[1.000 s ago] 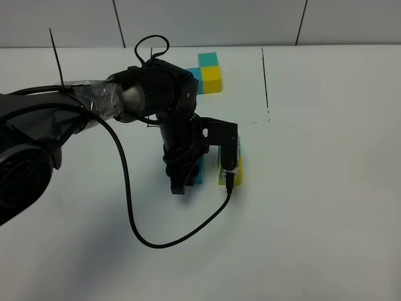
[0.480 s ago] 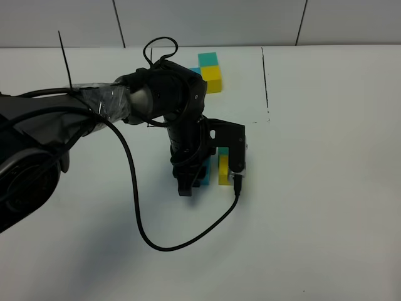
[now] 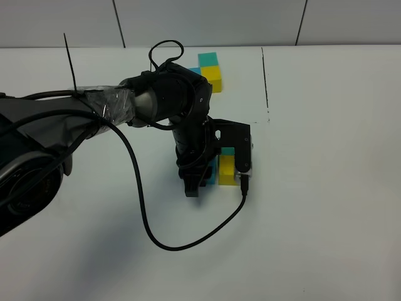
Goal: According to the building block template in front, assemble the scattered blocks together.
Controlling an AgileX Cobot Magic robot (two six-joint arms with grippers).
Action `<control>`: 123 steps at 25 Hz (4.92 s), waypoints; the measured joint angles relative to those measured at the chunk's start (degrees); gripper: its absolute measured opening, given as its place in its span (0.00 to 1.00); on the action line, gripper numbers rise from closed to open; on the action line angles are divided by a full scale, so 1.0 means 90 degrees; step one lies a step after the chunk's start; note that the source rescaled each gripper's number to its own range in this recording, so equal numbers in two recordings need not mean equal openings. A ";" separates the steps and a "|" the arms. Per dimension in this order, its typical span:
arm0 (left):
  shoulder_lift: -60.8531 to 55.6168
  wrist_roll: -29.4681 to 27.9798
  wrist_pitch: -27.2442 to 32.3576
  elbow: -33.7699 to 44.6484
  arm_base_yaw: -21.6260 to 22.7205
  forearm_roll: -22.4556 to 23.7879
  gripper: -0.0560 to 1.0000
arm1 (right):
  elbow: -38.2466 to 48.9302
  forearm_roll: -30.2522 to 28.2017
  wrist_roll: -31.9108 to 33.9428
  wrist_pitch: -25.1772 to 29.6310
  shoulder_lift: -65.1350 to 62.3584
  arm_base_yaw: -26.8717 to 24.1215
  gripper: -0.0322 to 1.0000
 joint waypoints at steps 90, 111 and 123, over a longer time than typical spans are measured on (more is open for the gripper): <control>-0.0045 -0.0003 -0.0063 0.0000 0.0000 0.0074 0.55 | 0.0000 0.0000 -0.0001 0.0000 0.0000 0.0000 0.74; -0.2173 -0.1608 0.0562 0.0000 0.0955 0.0576 0.78 | 0.0000 0.0000 -0.0001 0.0000 0.0000 0.0000 0.74; -0.3805 -0.3001 0.1147 0.0394 0.3189 0.0577 0.78 | 0.0000 0.0000 -0.0001 0.0000 0.0000 0.0000 0.74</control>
